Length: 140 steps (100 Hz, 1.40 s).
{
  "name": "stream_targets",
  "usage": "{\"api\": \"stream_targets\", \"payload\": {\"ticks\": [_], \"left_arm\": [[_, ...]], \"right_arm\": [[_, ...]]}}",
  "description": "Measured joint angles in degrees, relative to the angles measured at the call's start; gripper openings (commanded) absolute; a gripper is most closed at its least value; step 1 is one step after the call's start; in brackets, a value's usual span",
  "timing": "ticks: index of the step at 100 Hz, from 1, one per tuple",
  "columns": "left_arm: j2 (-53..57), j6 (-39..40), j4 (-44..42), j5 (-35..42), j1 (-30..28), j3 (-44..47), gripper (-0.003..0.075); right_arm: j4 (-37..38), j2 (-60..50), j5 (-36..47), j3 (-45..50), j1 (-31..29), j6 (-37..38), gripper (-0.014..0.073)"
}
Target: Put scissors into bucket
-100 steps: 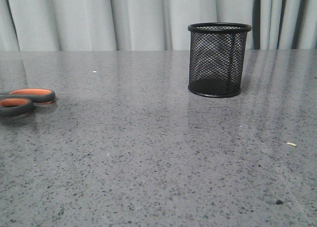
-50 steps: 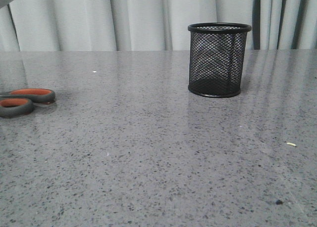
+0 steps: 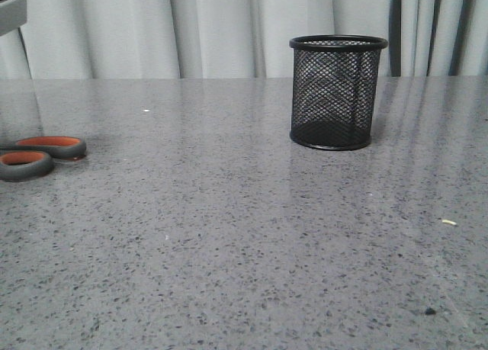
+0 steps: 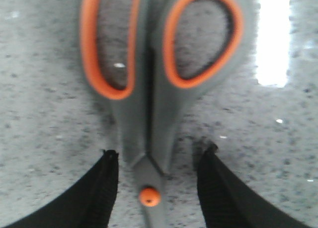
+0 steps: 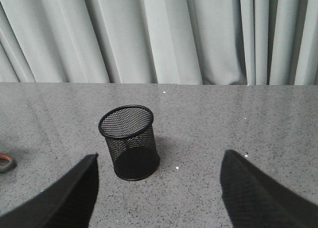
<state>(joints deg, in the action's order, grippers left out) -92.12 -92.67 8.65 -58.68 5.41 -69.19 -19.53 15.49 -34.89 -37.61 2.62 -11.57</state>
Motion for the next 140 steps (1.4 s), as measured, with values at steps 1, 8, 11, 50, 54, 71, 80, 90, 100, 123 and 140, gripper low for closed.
{"api": "stream_targets", "payload": {"ticks": [1,8,11,50,54,71,80,90,100,123,140], "left_arm": [[-0.22,0.00,0.00,0.00,0.00,-0.12,0.0334],[-1.15,0.00,0.00,0.05,0.00,-1.29,0.0334],[-1.58,0.00,0.00,0.05,0.00,-1.76,0.0334],[-5.09,0.00,1.05,-4.71,-0.09,-4.21,0.0334],[-5.18,-0.04,1.31,-4.94,-0.11,-4.31,0.0334],[-5.36,-0.04,3.16,-6.24,-0.43,-4.43,0.0262],[-5.45,-0.04,3.63,-7.48,-0.43,-4.43,0.0207],[-5.45,-0.04,3.87,-7.90,-0.43,-4.43,0.0166],[-5.45,-0.04,4.06,-7.90,-0.43,-4.43,0.0118],[-3.97,1.05,5.74,-7.69,-0.53,-3.64,-0.0013],[-1.05,2.48,6.33,-7.93,-0.53,-2.81,-0.0019]], "right_arm": [[0.00,0.00,0.00,0.00,0.00,0.00,0.0468],[0.00,0.00,-0.09,0.00,0.00,0.00,0.0468],[0.00,0.00,-0.09,0.00,0.00,0.00,0.0468],[0.00,0.00,-0.09,0.00,0.00,0.00,0.0468],[0.00,0.00,-0.12,0.00,0.00,0.00,0.0468],[0.00,0.00,-0.12,0.00,0.00,-0.09,0.0468],[0.00,0.00,-0.01,0.00,0.00,-0.09,0.0468],[0.00,0.00,-0.01,0.00,0.00,-0.09,0.0468],[0.00,0.00,-0.01,0.00,0.00,-0.09,0.0468],[0.00,0.00,-0.01,0.00,0.00,-0.09,0.0468],[0.00,0.00,-0.01,0.00,0.00,-0.09,0.0467]]}}
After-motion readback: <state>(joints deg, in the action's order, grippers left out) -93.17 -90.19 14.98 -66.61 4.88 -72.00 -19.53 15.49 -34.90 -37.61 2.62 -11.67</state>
